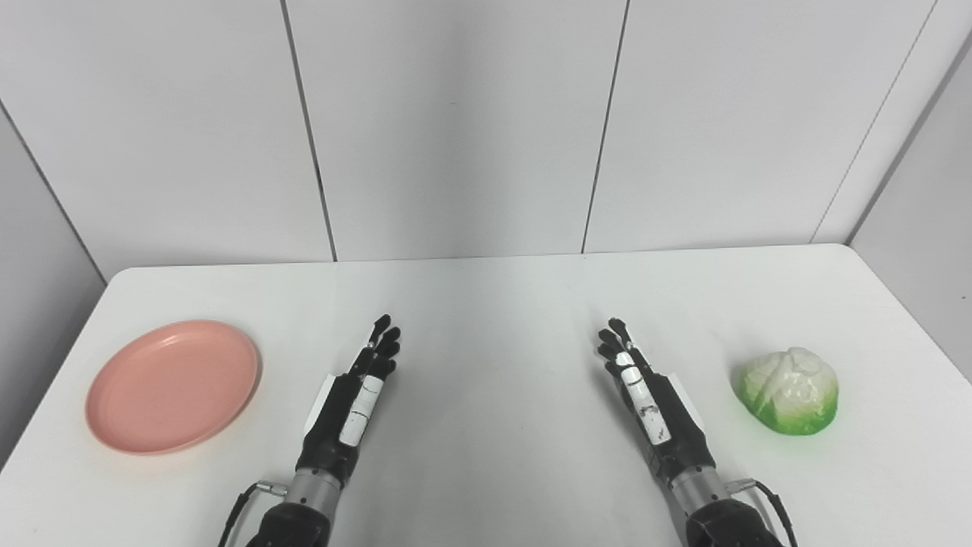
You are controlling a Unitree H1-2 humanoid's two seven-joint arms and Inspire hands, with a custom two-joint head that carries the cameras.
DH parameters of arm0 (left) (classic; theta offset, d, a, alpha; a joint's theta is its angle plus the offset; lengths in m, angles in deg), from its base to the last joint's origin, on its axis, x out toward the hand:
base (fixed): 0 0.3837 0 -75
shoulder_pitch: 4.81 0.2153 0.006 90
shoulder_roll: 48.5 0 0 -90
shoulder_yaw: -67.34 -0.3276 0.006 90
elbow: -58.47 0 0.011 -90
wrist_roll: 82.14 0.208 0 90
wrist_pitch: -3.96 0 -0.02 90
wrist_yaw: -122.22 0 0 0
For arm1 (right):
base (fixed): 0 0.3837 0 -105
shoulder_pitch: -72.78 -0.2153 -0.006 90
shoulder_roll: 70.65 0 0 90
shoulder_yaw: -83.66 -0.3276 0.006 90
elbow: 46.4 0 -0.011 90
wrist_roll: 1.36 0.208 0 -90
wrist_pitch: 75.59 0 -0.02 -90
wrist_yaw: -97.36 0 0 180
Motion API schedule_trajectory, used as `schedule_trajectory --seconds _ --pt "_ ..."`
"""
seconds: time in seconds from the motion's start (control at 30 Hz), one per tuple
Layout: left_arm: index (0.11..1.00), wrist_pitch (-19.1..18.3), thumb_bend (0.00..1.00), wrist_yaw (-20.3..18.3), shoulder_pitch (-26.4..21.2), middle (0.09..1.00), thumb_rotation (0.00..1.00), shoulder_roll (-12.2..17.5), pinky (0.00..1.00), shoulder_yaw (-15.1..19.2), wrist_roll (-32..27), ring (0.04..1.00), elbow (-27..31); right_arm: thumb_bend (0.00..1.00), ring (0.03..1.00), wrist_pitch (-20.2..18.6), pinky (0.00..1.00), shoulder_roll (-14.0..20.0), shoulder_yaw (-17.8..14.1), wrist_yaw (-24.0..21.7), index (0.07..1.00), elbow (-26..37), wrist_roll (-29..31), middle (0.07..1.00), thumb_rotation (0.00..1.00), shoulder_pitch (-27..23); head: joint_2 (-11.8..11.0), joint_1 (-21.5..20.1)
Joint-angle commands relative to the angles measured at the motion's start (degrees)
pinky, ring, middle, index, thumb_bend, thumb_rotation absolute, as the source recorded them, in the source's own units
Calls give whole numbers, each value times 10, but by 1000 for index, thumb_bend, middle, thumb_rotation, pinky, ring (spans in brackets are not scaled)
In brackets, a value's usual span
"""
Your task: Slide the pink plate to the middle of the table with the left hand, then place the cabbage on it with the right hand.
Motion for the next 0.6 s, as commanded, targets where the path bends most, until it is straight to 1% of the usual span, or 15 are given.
schedule_trajectory --seconds 0.0,0.13,0.27,0.3,0.37,0.47,0.57 --pt "955 -9 906 1 31 965 1000 2 955 -5 6 962 -44 399 958 -4 979 -1 6 -14 988 -5 5 960 1000 -7 -1 1" --pt "960 -5 912 1 30 967 1000 3 954 -5 6 961 -48 396 954 -6 967 0 7 -14 988 -3 2 959 1000 -7 -2 2" --pt "963 -1 899 -3 29 970 1000 4 954 -6 3 963 -51 384 960 -4 978 1 6 -18 995 -6 9 966 1000 -7 -4 2" --pt "962 0 905 -3 28 969 1000 4 952 -6 3 961 -53 398 958 -5 973 1 6 -17 992 -5 8 964 1000 -7 -4 2" --pt "959 -3 908 0 28 967 1000 3 952 -6 5 958 -53 394 953 4 965 2 7 -16 988 -9 3 960 1000 -8 -4 2" --pt "961 -6 901 2 29 967 1000 3 949 -7 7 957 -49 401 955 -8 972 1 7 -15 989 -3 4 962 1000 -7 -5 2" --pt "962 1 888 0 28 967 1000 3 948 -7 6 959 -52 396 962 -15 985 2 9 -15 993 1 3 965 1000 -7 -5 2"
